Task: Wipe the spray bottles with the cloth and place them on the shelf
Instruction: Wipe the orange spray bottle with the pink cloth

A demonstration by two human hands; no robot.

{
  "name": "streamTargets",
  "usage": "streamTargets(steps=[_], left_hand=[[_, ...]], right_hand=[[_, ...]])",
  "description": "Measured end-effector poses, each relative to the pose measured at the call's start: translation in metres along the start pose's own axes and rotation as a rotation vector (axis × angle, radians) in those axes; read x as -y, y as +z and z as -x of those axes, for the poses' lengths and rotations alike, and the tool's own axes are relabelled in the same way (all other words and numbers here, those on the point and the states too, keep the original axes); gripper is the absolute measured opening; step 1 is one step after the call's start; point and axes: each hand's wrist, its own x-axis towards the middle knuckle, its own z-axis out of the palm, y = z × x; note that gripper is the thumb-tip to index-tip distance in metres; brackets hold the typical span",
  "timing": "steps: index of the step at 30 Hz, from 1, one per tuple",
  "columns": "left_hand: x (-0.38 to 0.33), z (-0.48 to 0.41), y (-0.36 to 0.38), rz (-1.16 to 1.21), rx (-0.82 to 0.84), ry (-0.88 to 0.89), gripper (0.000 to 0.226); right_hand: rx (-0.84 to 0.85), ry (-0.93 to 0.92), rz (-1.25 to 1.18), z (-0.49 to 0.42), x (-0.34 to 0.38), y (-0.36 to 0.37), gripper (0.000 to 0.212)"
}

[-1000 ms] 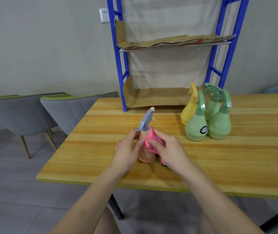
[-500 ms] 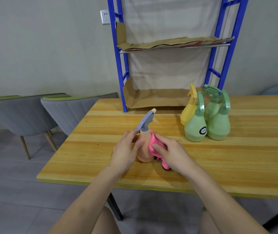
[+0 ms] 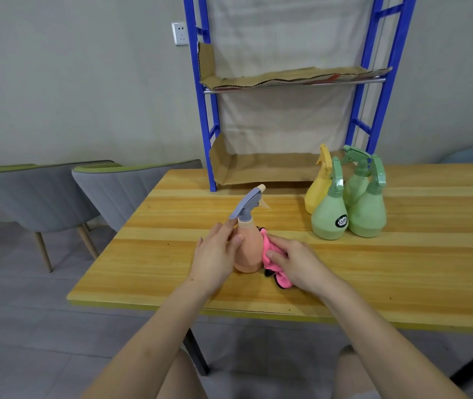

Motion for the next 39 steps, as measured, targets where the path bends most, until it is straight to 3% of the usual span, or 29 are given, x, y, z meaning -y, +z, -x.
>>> streamTargets(steps=[5,7,10,15,19,23,28,30,32,37,39], left_hand=[[-0.012,0.006,-0.004,0.098,0.018,-0.039,0.053],[-0.019,0.007,0.001,0.153,-0.051,-0.074,0.053],[-0.023,0.005,0.005,0.247,-0.186,-0.111,0.035],[-0.044,0.001,-0.021,0.802,-0.319,-0.248,0.025],[-0.074,0.000,-0.031,1.019,-0.293,-0.275,0.028],[-0.087,-0.004,-0.026,1.162,-0.303,-0.303,0.028],[-0.095,-0.005,-0.021,1.185,-0.332,-0.288,0.029],[-0.096,-0.002,-0.020,1.182,-0.330,-0.305,0.031],[-0.098,-0.001,-0.020,1.158,-0.333,-0.296,0.030],[-0.103,0.004,-0.019,1.079,-0.350,-0.190,0.033],[-0.106,0.008,-0.017,1.059,-0.374,-0.147,0.032]], right_hand=[[-0.059,-0.021,-0.030,0.005,0.011,-0.005,0.046],[-0.121,-0.052,-0.111,0.009,0.017,-0.002,0.041],[-0.226,-0.064,-0.306,0.017,0.019,-0.001,0.037],[-0.485,-0.094,-0.516,0.030,0.029,-0.012,0.021],[-0.590,-0.159,-0.748,0.035,0.061,-0.010,0.023],[-0.543,-0.297,-0.728,0.037,0.082,-0.003,0.032],[-0.496,-0.523,-0.268,0.024,0.067,0.006,0.047],[-0.487,-0.547,-0.205,0.022,0.066,0.004,0.055],[-0.435,-0.473,-0.291,0.025,0.068,0.002,0.053],[-0.362,-0.190,-0.777,0.029,0.080,0.004,0.036],[-0.390,-0.174,-0.783,0.029,0.083,0.005,0.037]])
